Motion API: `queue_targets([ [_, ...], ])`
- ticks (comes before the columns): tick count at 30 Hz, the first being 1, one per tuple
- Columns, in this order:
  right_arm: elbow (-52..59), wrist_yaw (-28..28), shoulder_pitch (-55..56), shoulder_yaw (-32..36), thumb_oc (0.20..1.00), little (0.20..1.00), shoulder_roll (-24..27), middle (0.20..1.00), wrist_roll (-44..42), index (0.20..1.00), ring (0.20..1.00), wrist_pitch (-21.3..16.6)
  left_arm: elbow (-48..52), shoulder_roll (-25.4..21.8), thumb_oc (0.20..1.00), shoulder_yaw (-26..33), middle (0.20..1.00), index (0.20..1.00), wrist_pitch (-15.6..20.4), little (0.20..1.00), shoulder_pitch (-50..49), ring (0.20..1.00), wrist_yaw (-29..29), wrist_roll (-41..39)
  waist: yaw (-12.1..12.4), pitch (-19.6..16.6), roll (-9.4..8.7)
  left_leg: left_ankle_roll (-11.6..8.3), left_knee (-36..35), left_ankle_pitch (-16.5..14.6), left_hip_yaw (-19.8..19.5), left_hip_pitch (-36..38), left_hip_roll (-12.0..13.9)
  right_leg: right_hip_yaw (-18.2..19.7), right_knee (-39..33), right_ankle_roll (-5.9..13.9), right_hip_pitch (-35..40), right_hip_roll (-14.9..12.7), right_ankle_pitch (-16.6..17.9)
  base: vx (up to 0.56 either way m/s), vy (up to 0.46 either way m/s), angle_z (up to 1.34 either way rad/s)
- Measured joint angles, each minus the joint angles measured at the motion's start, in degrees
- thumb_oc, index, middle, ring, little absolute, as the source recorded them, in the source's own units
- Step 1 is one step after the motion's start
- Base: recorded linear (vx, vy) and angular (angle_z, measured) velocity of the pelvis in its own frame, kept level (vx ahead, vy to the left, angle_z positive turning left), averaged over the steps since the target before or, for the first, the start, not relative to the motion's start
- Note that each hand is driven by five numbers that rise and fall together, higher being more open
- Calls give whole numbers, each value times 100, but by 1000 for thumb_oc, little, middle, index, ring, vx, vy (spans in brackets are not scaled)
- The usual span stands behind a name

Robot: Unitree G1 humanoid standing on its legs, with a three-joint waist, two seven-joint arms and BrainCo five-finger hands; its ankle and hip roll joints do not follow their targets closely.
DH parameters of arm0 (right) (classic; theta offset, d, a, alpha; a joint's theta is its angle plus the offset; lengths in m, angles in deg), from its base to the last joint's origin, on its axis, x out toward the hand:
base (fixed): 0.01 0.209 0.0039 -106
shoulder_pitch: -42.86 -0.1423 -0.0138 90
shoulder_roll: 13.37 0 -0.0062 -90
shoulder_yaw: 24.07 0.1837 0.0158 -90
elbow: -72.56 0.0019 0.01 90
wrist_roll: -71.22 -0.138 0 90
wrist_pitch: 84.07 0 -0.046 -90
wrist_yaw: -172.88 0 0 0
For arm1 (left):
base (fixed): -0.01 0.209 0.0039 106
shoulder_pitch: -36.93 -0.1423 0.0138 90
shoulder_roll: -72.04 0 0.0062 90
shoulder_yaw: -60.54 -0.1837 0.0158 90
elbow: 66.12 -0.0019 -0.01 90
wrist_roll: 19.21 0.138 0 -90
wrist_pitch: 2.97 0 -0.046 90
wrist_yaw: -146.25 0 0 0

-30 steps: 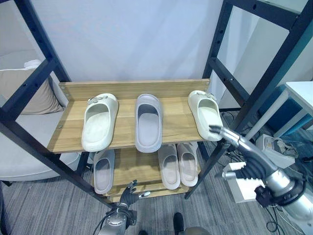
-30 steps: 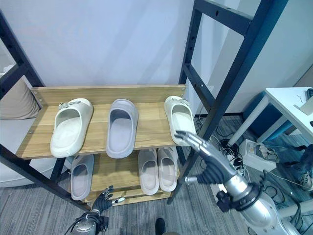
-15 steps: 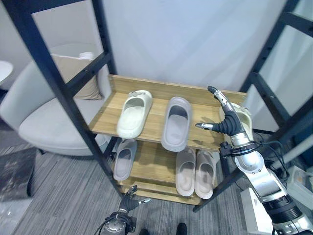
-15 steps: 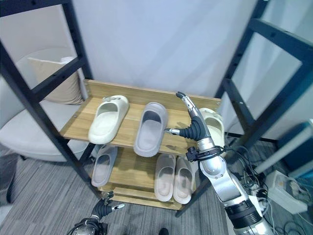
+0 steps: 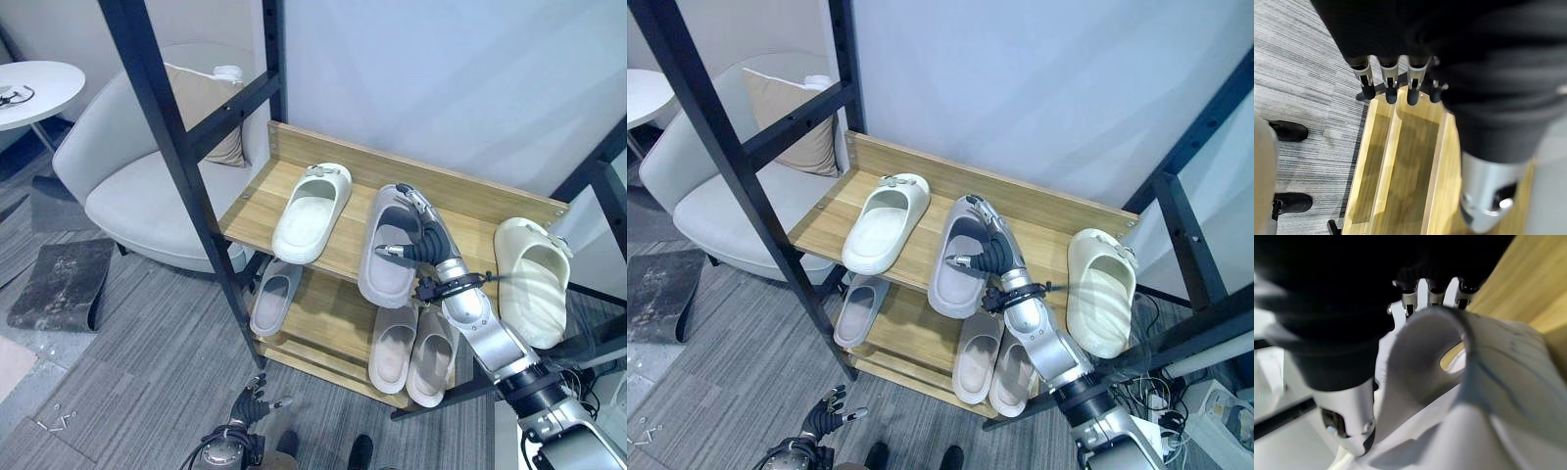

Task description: Arrange the slippers neatly on the shoe rack.

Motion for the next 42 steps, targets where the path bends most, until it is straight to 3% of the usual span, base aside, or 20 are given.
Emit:
queue_targets([
  [14,-379,-274,-136,527,1000,1000,437,1000,963,1000,1000,273,-3,-7,1000,59,1000,1000,15,1000,46,1000,2,4,-24,155,30,17,1,25,-71,80,-8,-115,-1,-13,94,3,7,8,9,4],
  [15,-427,-292,-137,526,875,875,422,875,984,875,875,277,0,-6,1000,54,1000,1000,15,1000,64,1000,2,4,-24,156,32,17,1,24,-53,93,-6,-88,-1,-4,102,1,0,8,5,-11],
  [16,-445,-295,-138,524,561,561,421,561,984,561,561,282,1,-6,1000,55,1000,1000,15,1000,78,1000,1,4,-22,157,33,17,1,23,-48,96,-6,-72,-1,-1,100,1,-3,5,-2,-8],
  [18,-448,-292,-137,511,460,460,422,460,988,460,460,319,4,-7,1000,55,1000,1000,15,1000,97,1000,2,4,-25,157,33,16,1,23,-47,98,-6,-53,-1,9,97,0,-9,1,1,-4],
  [19,-478,-294,-139,480,235,235,414,235,988,235,235,334,4,-8,1000,53,1000,1000,16,1000,106,1000,3,4,-26,158,35,17,1,22,-46,99,-6,-51,-1,10,96,-4,-10,0,0,0],
  [20,-547,-298,-148,440,200,200,403,200,988,200,200,331,4,-8,1000,50,1000,1000,16,1000,108,1000,2,4,-25,158,35,16,1,22,-45,101,-5,-48,-1,10,98,-8,-10,0,0,0],
  [28,-1219,-415,-476,299,200,200,50,200,839,200,200,195,-87,-4,1000,44,1000,1000,37,1000,33,1000,2,10,-24,110,40,-26,0,6,-61,100,4,-57,-1,-1,128,-4,-16,0,0,0],
  [35,-1363,-409,-509,199,200,200,141,200,754,200,200,185,-223,-9,1000,52,1000,1000,64,1000,-5,1000,0,33,-42,-71,89,-29,0,9,-80,103,5,-76,-1,-3,140,-3,-17,-1,1,1],
  [37,-806,-344,-314,258,200,200,525,200,754,200,200,234,-222,-3,1000,67,1000,1000,78,1000,17,1000,11,58,-28,-76,144,-33,0,24,-131,83,-9,-150,-1,-4,138,-18,-20,-21,9,16],
  [42,1741,-760,809,1534,200,200,425,200,751,200,200,39,-354,156,1000,236,1000,1000,81,1000,-80,1000,142,59,-107,-57,299,-8,0,53,-193,85,-16,-192,-1,-43,146,-22,-8,-1,-5,7],
])
